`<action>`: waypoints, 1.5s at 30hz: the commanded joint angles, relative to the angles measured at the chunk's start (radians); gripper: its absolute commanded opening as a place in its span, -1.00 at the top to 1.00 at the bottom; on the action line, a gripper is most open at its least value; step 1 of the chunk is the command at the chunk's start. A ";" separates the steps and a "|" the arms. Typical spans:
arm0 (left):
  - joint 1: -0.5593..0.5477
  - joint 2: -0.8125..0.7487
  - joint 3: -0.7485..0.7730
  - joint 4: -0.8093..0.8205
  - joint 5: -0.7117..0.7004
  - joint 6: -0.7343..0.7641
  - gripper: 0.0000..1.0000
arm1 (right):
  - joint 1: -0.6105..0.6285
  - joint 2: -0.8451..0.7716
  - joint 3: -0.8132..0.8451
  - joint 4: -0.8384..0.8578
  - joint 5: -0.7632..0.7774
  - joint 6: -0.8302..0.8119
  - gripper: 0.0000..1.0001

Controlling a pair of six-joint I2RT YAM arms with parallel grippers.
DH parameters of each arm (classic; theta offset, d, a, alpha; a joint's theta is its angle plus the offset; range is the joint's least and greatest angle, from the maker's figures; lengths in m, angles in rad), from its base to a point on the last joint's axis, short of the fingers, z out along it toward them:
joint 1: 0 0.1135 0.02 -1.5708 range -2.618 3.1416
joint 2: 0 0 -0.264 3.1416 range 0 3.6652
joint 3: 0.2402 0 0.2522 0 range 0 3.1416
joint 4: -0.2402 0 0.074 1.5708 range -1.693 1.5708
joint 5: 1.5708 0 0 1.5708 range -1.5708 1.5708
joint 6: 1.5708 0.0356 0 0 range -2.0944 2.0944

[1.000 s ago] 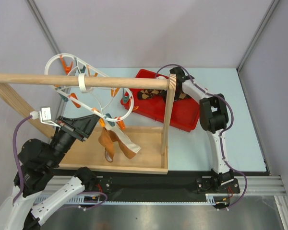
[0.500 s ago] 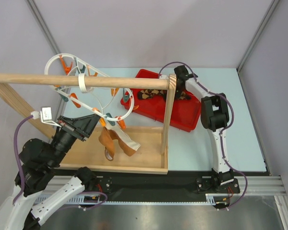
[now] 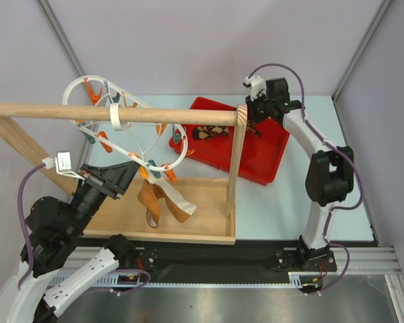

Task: Clip the socks to the hanger
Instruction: Pick up the sock from the bin, then rotate the hanger at the clothesline.

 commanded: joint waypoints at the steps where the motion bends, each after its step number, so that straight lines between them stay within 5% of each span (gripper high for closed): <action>1: 0.001 0.004 -0.054 -0.233 0.008 -0.017 1.00 | 0.005 -0.131 0.015 -0.021 0.112 0.261 1.00; 10: 0.001 -0.010 -0.044 -0.199 0.012 -0.031 1.00 | 0.041 -0.769 -0.429 -0.012 0.407 0.594 1.00; 14: 0.001 -0.030 -0.037 -0.208 0.005 -0.042 1.00 | 0.112 -0.995 -0.482 -0.163 0.530 0.657 1.00; 18: 0.001 -0.047 -0.014 -0.234 -0.005 -0.057 1.00 | 0.153 -1.118 -0.411 -0.407 0.482 0.723 1.00; 28: 0.001 -0.051 0.002 -0.260 0.012 -0.099 1.00 | 0.190 -1.270 -0.272 -0.660 0.062 0.748 1.00; 34: 0.001 -0.040 0.014 -0.268 -0.001 -0.105 1.00 | 0.118 -1.324 -0.247 -0.716 -0.326 0.677 1.00; 40: 0.001 -0.027 0.011 -0.260 0.003 -0.122 1.00 | 0.167 -1.351 -0.334 -0.627 -0.490 0.737 1.00; 45: 0.001 -0.016 0.012 -0.257 0.002 -0.125 1.00 | 0.276 -1.322 -0.363 -0.628 -0.472 0.728 1.00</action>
